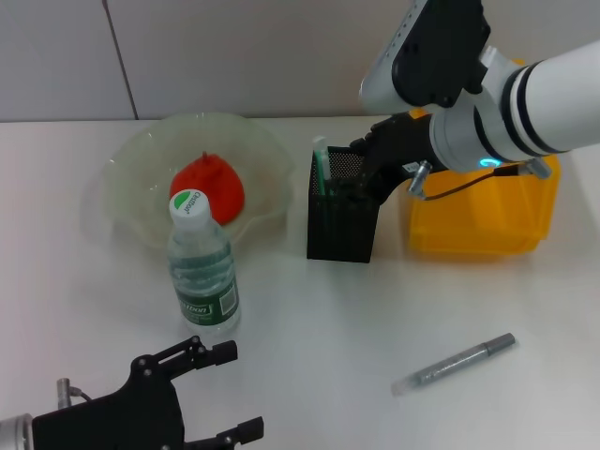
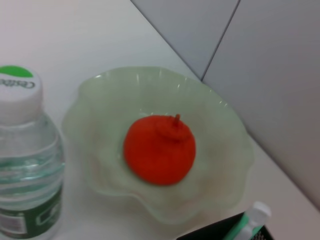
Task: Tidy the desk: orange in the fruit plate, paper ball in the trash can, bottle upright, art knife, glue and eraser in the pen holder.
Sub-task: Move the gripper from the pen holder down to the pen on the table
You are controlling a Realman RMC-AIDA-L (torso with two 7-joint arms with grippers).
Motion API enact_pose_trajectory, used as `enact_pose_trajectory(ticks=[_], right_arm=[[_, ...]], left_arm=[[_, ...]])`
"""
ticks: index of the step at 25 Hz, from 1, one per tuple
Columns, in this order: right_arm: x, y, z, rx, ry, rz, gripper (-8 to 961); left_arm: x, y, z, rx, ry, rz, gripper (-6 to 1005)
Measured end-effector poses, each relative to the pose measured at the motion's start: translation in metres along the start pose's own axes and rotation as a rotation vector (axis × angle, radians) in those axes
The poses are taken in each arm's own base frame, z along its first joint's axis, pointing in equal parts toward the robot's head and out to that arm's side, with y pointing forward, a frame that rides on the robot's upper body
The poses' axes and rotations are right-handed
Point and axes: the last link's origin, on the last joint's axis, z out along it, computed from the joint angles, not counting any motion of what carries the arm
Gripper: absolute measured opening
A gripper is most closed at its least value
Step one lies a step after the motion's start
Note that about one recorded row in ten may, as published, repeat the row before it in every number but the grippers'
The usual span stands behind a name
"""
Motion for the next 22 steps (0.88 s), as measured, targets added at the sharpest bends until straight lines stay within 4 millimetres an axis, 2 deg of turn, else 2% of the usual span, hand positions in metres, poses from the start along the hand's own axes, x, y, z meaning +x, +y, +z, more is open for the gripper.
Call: enact_pose_trajectory(ticks=[2,7,12,16,22], right_arm=[[-0.003,0.001,-0.009,-0.017,0.010,0.013,519],[0.001,0.005,-0.047,-0.048,0.072,-0.024,629],[0.030,0.021,-0.071,-0.195,0.225,-0.211,760],[0.053,0.039,-0.066,-0.289,0.297,-0.334,760],[0.066,0.053,-0.056,-0.371,0.349,-0.407,759]], left_arm=[[0.000,0.000,-0.001,-0.001,0.001,0.000,827],[0.001,0.000,-0.001,0.000,0.005,0.001,826],[0.001,0.000,-0.001,0.001,0.006,-0.006,826],[0.001,0.000,-0.002,0.004,0.007,-0.011,826],[0.001,0.000,-0.002,0.006,0.009,-0.014,826]])
